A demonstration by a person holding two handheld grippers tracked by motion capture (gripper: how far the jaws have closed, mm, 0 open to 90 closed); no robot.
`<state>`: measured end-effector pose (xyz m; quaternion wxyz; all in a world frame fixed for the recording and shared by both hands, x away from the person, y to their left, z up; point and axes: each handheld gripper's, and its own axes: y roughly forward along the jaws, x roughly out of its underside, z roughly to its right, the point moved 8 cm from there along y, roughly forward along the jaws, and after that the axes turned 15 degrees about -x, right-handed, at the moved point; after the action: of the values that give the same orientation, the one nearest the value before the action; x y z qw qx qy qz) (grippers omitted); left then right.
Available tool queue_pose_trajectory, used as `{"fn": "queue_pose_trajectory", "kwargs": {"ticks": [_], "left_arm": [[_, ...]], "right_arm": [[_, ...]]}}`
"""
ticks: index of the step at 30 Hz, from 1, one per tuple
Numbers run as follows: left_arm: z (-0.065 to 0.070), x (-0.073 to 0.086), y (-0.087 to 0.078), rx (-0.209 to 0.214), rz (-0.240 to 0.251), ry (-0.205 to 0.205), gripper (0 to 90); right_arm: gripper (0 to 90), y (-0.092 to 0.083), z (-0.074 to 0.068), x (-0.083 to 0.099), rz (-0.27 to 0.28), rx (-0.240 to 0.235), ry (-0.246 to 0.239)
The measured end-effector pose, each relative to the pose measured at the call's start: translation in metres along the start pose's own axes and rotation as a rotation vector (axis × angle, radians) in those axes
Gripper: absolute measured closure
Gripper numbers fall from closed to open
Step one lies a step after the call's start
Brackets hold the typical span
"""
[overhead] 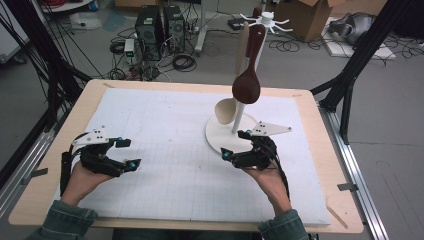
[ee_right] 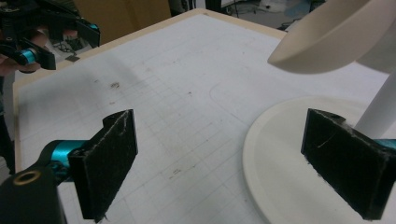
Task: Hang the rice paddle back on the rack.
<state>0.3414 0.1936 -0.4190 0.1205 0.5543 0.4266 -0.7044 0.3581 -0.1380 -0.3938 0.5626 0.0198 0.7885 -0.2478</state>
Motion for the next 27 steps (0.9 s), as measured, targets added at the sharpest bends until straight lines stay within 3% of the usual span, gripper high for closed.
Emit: {"fn": "queue_pose_trajectory", "kwargs": {"ticks": [11,13,27], "left_arm": [[0.002,0.005,0.004,-0.002,-0.011,0.002,9.5],[0.003,0.007,0.005,-0.003,-0.013,0.002,8.0],[0.006,0.019,0.001,-0.012,-0.032,0.002,6.3]], "right_arm": [[7.6,0.006,0.001,0.017,-0.025,0.012,-0.001],[1.6,0.005,0.002,0.021,-0.026,0.022,0.008],[1.7,-0.011,0.003,0.048,-0.007,0.052,0.044]]}}
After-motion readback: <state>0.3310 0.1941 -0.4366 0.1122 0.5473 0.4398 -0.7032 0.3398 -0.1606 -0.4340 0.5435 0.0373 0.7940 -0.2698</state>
